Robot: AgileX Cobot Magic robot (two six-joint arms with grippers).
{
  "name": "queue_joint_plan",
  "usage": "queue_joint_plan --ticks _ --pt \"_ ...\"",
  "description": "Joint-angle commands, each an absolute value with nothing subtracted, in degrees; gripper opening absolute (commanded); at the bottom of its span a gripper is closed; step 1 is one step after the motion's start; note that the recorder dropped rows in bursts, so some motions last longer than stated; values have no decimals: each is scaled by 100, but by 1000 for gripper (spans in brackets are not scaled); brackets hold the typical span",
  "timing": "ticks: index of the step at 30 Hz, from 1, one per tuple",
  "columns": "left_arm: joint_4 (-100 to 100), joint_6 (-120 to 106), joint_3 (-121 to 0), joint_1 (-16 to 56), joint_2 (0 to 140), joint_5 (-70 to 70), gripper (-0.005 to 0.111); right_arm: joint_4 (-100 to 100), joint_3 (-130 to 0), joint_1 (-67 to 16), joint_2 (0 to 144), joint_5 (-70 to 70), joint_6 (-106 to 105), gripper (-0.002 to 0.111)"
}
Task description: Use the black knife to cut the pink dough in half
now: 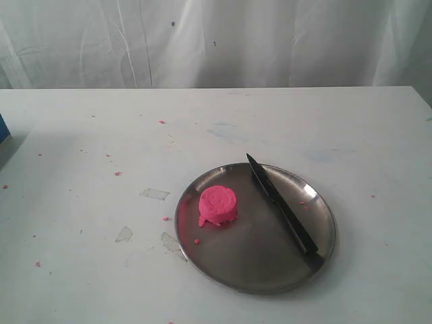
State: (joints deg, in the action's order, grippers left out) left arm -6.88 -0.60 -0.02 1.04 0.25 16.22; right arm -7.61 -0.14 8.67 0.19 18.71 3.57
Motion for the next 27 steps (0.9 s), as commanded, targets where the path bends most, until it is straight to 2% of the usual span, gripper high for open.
queue_joint_plan --ticks 1,16,27 --pt "-728 -50 0 132 9 1623 0 -747 0 865 0 1820 369 0" --pt "-728 -50 0 132 9 1623 0 -747 0 865 0 1730 369 0" --pt "-728 -50 0 132 9 1623 0 -789 0 865 0 899 -623 0"
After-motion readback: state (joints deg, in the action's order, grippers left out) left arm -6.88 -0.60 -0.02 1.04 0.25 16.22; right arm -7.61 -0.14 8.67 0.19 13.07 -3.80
